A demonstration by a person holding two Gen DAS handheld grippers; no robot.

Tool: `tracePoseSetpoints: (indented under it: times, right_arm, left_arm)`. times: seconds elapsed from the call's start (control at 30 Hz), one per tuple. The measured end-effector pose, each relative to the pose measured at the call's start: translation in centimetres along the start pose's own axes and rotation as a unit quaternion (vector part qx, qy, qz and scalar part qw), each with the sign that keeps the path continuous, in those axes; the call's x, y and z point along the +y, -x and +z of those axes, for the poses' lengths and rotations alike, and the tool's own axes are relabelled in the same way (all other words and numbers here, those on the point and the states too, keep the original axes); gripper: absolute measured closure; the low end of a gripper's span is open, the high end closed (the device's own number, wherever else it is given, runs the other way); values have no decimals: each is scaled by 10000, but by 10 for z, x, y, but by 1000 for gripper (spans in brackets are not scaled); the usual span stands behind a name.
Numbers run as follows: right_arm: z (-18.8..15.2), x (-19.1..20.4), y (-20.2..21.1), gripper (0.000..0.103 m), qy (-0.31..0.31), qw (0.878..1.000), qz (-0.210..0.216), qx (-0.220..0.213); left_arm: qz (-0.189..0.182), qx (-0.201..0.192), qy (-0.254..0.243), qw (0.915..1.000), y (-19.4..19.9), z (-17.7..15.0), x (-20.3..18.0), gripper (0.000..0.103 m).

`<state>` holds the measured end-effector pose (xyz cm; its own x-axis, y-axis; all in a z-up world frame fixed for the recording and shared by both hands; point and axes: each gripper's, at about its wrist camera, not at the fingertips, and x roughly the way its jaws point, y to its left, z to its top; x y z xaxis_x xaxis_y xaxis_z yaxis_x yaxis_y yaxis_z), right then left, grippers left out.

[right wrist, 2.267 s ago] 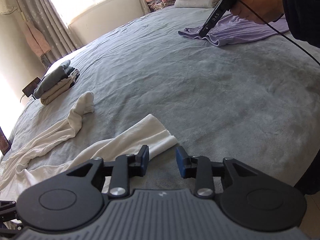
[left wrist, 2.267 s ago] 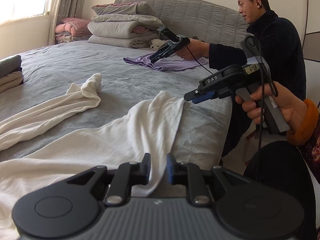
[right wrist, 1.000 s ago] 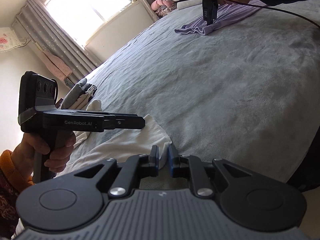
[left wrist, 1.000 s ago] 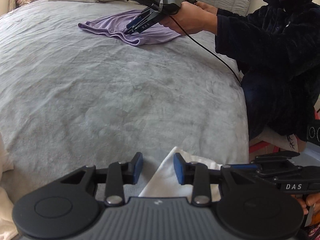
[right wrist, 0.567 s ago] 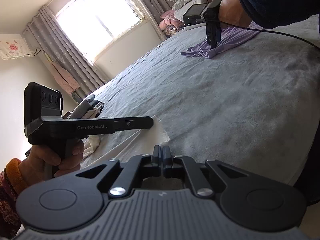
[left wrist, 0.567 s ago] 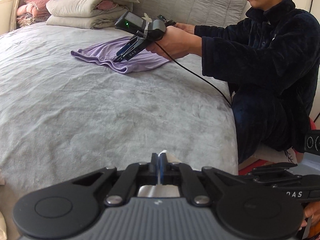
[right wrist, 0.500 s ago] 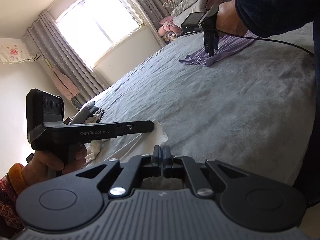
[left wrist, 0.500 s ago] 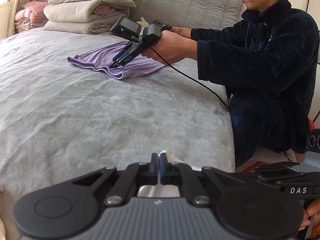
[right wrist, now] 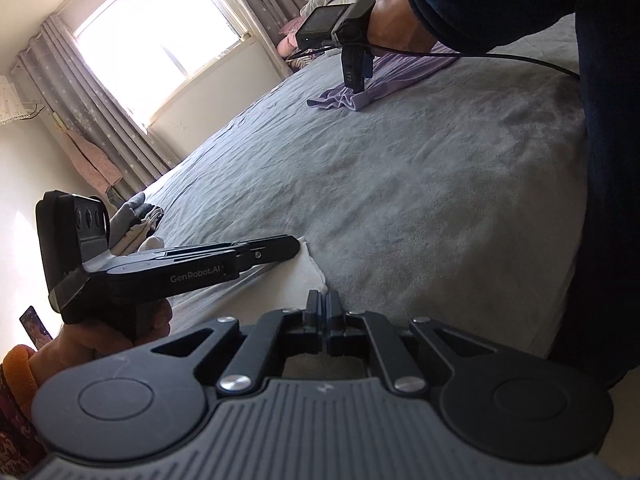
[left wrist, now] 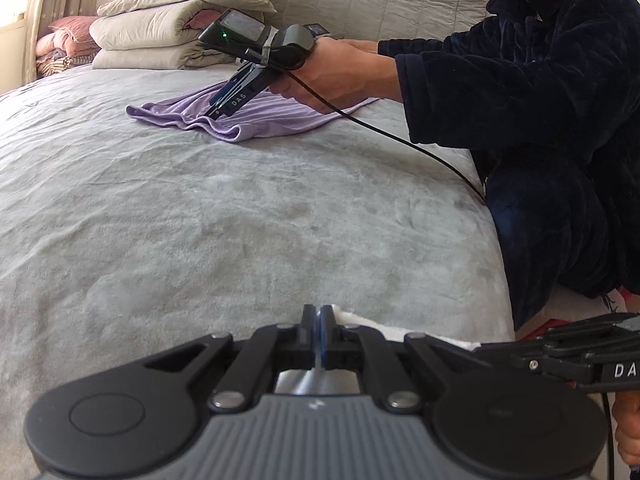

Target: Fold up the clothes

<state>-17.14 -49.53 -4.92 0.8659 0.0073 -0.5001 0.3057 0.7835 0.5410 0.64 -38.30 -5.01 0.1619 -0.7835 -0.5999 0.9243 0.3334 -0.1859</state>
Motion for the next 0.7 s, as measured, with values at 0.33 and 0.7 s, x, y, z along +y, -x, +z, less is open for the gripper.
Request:
tracePoseSetpoints:
  times: [0.33, 0.7]
  right_arm:
    - [7, 28, 8, 79, 477, 9986, -145, 192]
    - [2, 81, 10, 56, 1073, 9940, 78, 195]
  left_arm:
    - [31, -284, 520, 9982, 30, -1, 1, 71]
    - [519, -487, 951, 9929, 112, -34, 15, 63]
